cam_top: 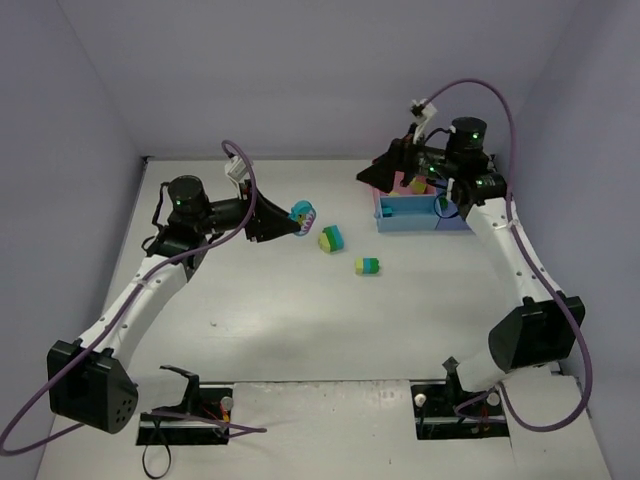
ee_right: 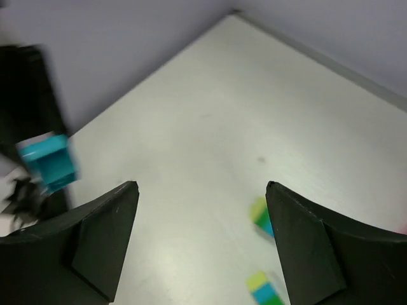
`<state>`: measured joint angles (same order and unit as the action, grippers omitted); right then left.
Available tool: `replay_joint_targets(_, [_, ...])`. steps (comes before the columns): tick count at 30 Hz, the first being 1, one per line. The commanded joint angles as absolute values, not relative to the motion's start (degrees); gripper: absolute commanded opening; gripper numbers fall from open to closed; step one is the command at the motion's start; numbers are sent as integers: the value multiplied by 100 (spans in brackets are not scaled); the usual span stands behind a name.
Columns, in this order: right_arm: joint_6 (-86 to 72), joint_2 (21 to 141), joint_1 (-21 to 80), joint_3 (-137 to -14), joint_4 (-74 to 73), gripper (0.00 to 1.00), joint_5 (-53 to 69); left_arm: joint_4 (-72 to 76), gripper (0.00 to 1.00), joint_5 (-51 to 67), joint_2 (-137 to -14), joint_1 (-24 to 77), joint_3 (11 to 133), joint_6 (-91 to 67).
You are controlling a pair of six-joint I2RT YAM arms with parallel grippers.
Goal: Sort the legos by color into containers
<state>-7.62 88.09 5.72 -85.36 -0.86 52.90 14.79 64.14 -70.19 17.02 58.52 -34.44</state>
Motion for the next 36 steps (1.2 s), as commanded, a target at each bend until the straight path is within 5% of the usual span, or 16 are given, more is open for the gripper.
replay_joint_targets(1, [-528,8491,1141,-8402,299,78,6872,1775,0,6846,-6961,1687,6275,-3322])
replay_joint_targets(13, [-439,8666,2548,-8631,334,77,7471,1609,0,6812,-6794,1854,6381,-3208])
replay_joint_targets(21, [-396,8824,2733,-8675,334,62,7488,1547,0,6776,-6794,1960,6434,-3156])
replay_joint_targets(25, [-369,8859,2786,-8692,343,40,7488,1468,0,6785,-6820,1960,6451,-3103])
replay_joint_targets(28, [-317,8842,2786,-8675,351,5,7453,1424,0,6794,-6873,1969,6442,-3050])
replay_joint_targets(31, [-281,8772,2734,-8622,343,0,7357,1284,0,6733,-6908,1960,6416,-2989])
replay_joint_targets(33, [-281,8737,2559,-8543,343,0,7190,1021,37,6619,-6917,1960,6434,-2717])
replay_joint_targets(36, [-307,8605,2242,-8342,343,0,6552,160,72,6040,-6891,1960,6530,-2172])
